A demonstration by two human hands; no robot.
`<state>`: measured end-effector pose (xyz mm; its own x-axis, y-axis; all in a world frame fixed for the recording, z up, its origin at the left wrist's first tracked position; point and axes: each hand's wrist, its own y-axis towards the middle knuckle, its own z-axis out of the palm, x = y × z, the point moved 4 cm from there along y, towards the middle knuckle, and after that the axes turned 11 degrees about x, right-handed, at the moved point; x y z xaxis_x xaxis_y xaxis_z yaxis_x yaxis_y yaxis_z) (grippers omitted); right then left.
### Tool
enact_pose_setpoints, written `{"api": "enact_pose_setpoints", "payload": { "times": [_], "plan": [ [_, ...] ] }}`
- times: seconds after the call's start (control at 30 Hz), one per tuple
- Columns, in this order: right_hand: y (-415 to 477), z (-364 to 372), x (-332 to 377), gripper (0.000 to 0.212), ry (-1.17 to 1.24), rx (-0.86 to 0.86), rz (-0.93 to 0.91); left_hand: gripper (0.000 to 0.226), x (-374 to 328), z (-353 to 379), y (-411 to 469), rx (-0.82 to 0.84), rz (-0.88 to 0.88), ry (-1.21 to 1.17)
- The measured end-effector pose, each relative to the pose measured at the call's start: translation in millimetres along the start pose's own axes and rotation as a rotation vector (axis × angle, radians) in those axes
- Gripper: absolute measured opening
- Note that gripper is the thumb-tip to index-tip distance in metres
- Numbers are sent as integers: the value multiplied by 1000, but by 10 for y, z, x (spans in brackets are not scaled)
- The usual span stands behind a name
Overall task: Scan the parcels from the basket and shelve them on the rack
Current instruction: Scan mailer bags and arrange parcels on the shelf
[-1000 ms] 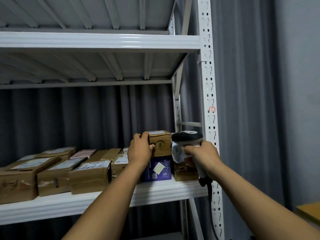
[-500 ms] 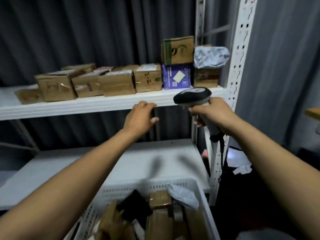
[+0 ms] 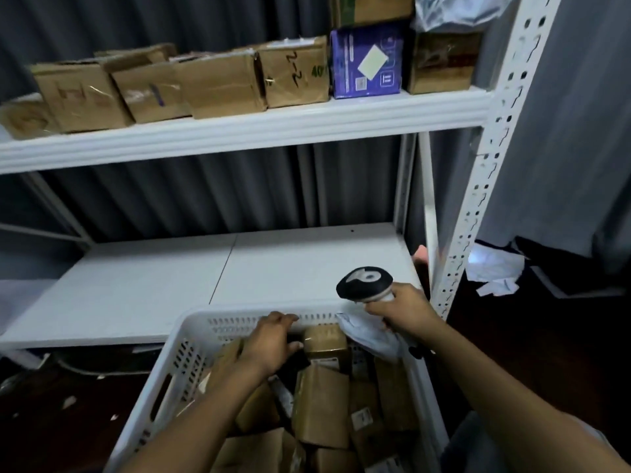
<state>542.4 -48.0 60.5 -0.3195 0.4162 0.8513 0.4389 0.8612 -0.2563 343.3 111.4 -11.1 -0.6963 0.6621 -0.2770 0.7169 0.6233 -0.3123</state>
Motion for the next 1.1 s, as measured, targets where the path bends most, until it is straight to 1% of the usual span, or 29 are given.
{"api": "enact_pose_setpoints", "payload": {
  "times": [0.07,0.17,0.27,0.33,0.43,0.5,0.63,0.7,0.77,0.83,0.87,0.97,1.03,1.1],
  "plan": [
    [65,-25,-166,18,-46,-14,33,63,-51,189,130,38,18,-17],
    [190,-167,-303,19,-147,14,67,64,-248,404,412,71,67,-59],
    [313,-348,-402,23,-163,-17,73,64,-495,558,666,90,126,-76],
    [357,-448,-480,25,-204,-4,108,66,-648,676,841,95,179,-82],
    [388,-570,-567,20,-286,2,148,71,-871,823,1058,104,275,-82],
    [420,-634,-604,19,-291,-7,155,74,-1022,922,1215,127,343,-52],
    [462,-662,-611,24,-273,1,167,77,-1178,1129,1417,116,484,53],
    [471,-650,-589,24,-272,9,160,79,-1190,1219,1437,143,515,102],
    [474,-636,-575,23,-257,10,155,68,-1198,1204,1401,121,532,85],
    [473,-618,-562,23,-231,2,154,54,-1172,1153,1362,56,553,20],
    [473,-613,-564,23,-215,-5,157,51,-1143,1120,1344,7,555,3],
    [473,-601,-578,21,-153,-32,167,49,-1019,980,1215,-130,482,-63],
    [456,-592,-584,20,-109,-32,165,48,-944,826,1059,-207,412,-154],
    [437,-557,-586,13,5,-39,154,50,-871,643,885,-246,366,-290]
  ]
}}
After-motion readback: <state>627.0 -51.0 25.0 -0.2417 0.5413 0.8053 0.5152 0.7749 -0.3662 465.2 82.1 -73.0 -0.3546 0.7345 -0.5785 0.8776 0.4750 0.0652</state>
